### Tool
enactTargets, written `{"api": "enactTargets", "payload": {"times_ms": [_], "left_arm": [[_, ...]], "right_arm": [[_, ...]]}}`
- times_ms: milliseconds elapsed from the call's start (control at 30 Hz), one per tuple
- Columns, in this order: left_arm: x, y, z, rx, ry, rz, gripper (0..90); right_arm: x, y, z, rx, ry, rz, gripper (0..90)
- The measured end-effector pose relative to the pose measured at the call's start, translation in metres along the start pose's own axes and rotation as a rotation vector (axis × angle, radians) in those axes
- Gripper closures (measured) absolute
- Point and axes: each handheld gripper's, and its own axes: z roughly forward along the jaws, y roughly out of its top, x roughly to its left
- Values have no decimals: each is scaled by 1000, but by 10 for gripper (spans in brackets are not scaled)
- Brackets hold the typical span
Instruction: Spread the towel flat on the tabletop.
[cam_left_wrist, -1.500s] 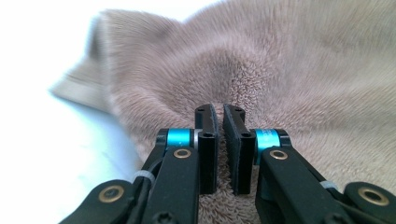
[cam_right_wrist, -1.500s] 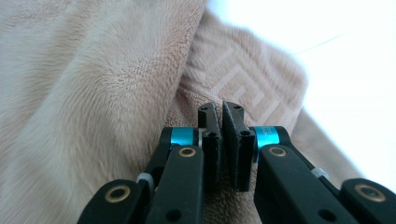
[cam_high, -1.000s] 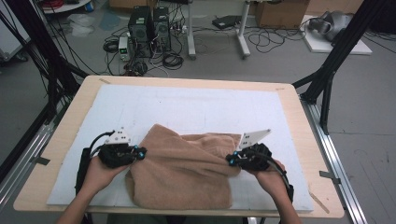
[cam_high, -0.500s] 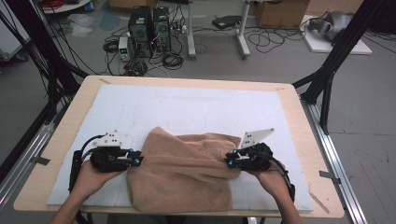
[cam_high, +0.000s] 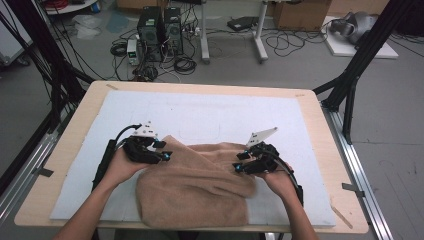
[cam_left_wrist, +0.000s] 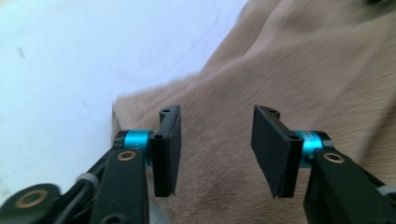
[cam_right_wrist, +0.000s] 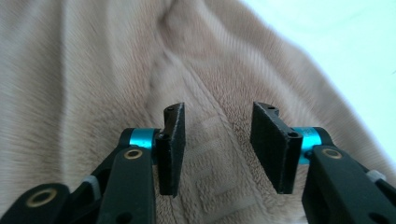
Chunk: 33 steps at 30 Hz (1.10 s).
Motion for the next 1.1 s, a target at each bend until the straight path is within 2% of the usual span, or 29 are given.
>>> {"api": "enactTargets", "payload": {"times_ms": [33,100,133,167,200,233,267,333,433,467,533,633,667,767,800,833,900,967,1033,1067,1100], "left_arm": [[2,-2,6,34,6,2,515],[5,-8,17,86,18,-7,511],[6,-12,21,101,8,-16,511],[7,-15,23,99,4,-25,538],[6,-18,22,88,7,-28,573],[5,-17,21,91,7,-21,726],[3,-16,20,96,6,-10,726],[-2,-14,18,105,20,9,831],[-5,-13,8,88,38,15,844],[-5,-13,3,79,41,21,847],[-6,-12,-8,36,59,17,847],[-2,-12,-21,-13,63,-3,849],[-2,-13,-28,-46,58,-13,850],[-5,-14,-36,-71,57,-11,851],[-8,-15,-40,-75,50,-8,851],[-10,-17,-43,-78,42,-6,851],[-16,-24,-48,-73,13,-1,851],[-22,-33,-49,-44,-27,-1,851],[-27,-43,-45,1,-81,-6,845],[-29,-47,-43,13,-105,-13,845],[-30,-50,-42,32,-122,-9,825]], "right_arm": [[0,0,0,0,0,0,548],[1,-9,14,46,11,25,602],[1,-9,14,46,11,25,602],[2,-11,16,29,9,17,648],[3,-12,15,18,14,15,700],[3,-14,15,5,33,11,779],[3,-14,15,5,33,11,779],[7,-11,11,13,15,-25,840],[8,-8,6,2,-2,-34,846],[9,-6,1,-13,-21,-44,848],[8,-4,-2,-17,-29,-42,848],[5,3,-14,-58,-57,-47,848],[5,9,-22,-78,-73,-50,848],[4,15,-30,-102,-85,-53,848],[2,18,-38,-124,-113,-55,847],[1,19,-41,-133,-118,-44,846],[0,19,-42,-141,-115,-37,845],[0,19,-40,-123,-112,-40,844],[1,16,-29,-88,-78,-43,843],[1,16,-29,-88,-78,-43,843],[3,12,-20,-65,-51,-38,840]]}}
